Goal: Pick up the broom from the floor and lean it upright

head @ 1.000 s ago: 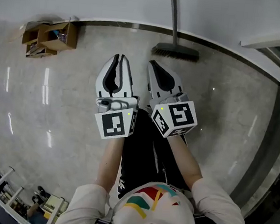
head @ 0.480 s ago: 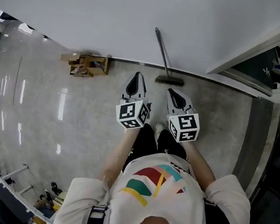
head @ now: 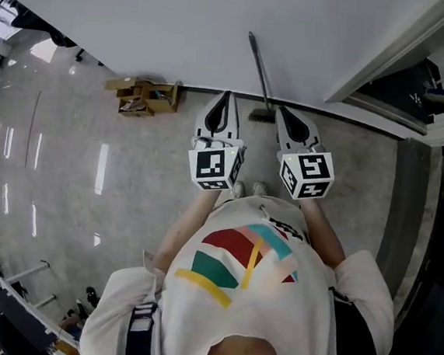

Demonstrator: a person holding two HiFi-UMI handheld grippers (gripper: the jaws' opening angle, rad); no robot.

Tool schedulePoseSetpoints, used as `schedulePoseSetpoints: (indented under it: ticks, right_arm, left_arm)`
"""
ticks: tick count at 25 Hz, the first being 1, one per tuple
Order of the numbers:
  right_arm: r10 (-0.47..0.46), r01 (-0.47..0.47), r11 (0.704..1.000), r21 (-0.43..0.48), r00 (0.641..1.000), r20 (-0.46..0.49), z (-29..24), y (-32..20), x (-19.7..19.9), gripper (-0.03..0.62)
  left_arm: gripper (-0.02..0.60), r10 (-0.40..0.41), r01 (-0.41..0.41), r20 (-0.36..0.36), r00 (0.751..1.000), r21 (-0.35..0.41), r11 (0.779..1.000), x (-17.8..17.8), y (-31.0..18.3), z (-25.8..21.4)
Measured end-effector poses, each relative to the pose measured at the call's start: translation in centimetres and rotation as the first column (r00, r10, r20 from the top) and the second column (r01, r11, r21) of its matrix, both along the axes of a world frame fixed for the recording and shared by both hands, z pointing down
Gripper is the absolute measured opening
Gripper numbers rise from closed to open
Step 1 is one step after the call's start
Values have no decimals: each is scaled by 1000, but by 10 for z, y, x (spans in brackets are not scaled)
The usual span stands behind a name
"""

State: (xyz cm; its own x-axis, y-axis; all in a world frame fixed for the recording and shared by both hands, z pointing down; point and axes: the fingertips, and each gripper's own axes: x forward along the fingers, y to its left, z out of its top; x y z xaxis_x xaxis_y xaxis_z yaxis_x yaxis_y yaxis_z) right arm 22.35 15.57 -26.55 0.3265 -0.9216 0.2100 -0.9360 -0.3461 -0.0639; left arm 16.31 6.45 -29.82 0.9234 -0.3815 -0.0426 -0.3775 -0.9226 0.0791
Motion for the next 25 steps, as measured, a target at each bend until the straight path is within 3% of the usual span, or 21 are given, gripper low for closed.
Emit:
schedulePoseSetpoints:
  ticks: [9, 19, 25]
  right_arm:
    - [-4, 4, 1000, 17, 1000, 24, 2, 14, -35, 14]
    - [-66, 66, 998, 13, 997, 45, 10, 22, -53, 14]
    - [-153, 153, 988, 9, 988, 0, 8, 11, -70, 14]
  left_arm:
    - [44, 13, -14, 21, 1000, 43, 999, -25, 17, 0]
    - [46, 13, -15, 44, 999, 55, 998, -26, 36, 6]
    - [46, 3, -7, 66, 998, 61, 998, -26, 37, 13]
